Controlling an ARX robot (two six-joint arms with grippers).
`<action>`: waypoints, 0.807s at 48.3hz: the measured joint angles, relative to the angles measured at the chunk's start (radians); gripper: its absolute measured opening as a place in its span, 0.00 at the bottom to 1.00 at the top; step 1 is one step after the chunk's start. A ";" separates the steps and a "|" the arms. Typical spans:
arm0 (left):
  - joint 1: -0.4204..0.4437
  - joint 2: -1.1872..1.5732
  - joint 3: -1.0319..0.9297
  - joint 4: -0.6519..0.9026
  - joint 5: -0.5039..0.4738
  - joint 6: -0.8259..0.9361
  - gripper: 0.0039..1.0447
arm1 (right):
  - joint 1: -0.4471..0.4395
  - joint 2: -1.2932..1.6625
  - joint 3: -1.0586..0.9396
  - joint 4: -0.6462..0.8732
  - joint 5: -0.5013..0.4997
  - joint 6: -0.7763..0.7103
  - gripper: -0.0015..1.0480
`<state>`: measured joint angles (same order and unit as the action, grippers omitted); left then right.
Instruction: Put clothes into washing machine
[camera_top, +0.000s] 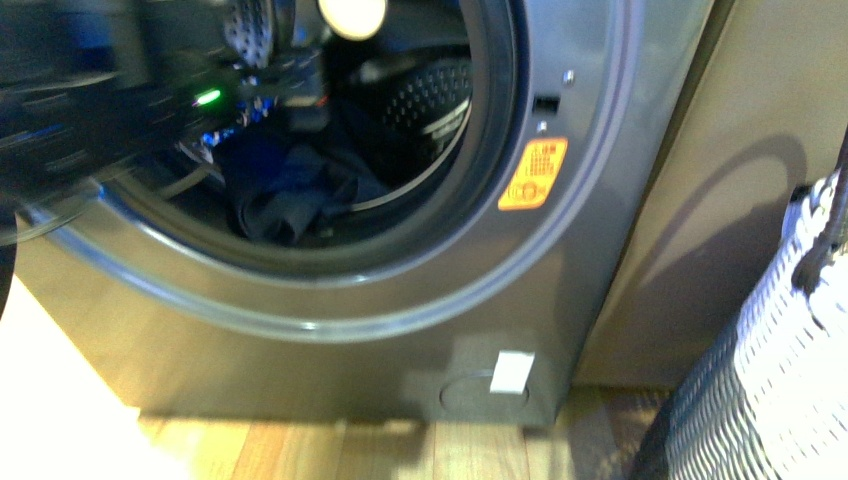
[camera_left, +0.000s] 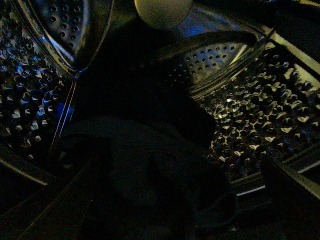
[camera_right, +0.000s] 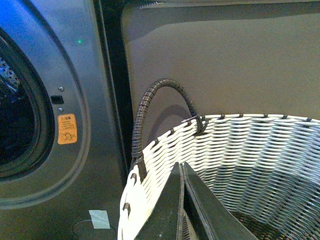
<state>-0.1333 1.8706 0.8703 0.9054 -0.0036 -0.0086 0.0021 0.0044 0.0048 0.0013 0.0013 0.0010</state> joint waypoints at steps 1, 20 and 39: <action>0.000 -0.018 -0.021 0.005 0.004 -0.001 0.94 | 0.000 0.000 0.000 0.000 0.000 0.000 0.02; -0.044 -0.411 -0.326 0.020 0.069 -0.018 0.94 | 0.000 0.000 0.000 0.000 0.000 0.000 0.02; -0.109 -0.817 -0.364 -0.269 0.036 0.015 0.94 | 0.000 0.000 0.000 0.000 0.000 0.000 0.02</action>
<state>-0.2428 1.0538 0.5064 0.6361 0.0326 0.0063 0.0021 0.0044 0.0048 0.0013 0.0013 0.0010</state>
